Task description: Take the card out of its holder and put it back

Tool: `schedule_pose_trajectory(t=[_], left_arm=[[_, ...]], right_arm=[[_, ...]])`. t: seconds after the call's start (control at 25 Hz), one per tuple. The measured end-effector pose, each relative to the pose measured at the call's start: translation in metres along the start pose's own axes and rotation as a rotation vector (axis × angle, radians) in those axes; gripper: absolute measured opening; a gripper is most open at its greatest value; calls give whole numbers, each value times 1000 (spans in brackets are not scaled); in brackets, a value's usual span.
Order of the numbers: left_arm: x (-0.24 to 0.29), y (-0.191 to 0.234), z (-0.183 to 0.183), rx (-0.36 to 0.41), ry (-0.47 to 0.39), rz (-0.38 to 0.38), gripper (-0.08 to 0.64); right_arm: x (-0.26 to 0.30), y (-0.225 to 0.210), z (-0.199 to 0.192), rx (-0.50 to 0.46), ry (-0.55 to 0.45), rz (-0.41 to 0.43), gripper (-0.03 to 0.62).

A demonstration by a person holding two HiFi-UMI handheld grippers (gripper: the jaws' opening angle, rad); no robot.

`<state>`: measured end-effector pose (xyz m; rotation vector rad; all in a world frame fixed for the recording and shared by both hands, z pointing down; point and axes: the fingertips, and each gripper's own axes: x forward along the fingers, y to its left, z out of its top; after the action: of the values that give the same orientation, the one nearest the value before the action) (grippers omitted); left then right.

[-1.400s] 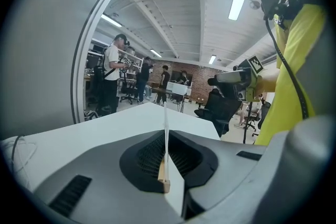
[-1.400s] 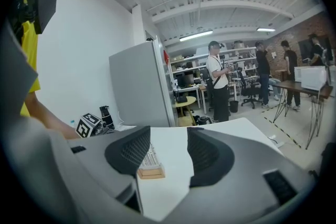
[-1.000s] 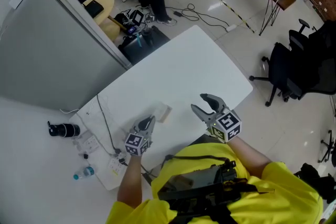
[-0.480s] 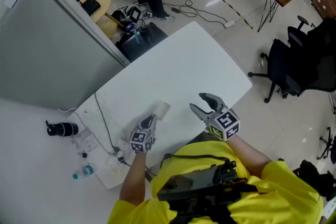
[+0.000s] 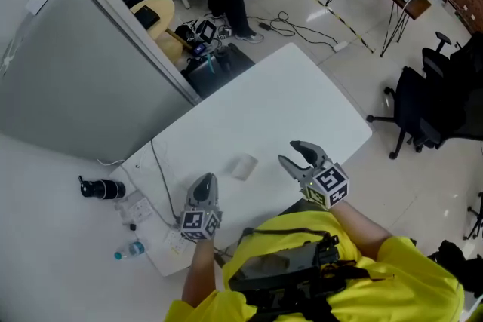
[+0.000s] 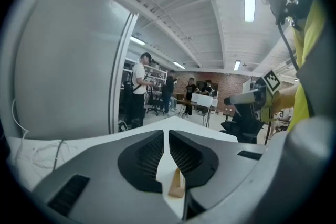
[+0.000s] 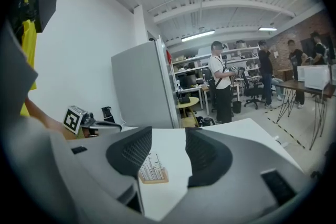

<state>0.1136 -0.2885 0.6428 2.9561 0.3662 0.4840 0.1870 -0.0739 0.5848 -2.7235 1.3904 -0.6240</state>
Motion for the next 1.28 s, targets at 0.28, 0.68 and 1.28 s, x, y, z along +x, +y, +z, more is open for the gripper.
schedule_pose_trajectory(t=[0.28,0.68,1.28], left_arm=[[-57,4,89,25,-131,137,28],[-90,-17,80,23,-132,182,28],[-103,-31,65,16,-99,144,28]], right_arm=[[4,31,32,-38,-64,53,165],[2,60,33,-62,-65,79,67],[-11,87,22,-110,-43,98,67]])
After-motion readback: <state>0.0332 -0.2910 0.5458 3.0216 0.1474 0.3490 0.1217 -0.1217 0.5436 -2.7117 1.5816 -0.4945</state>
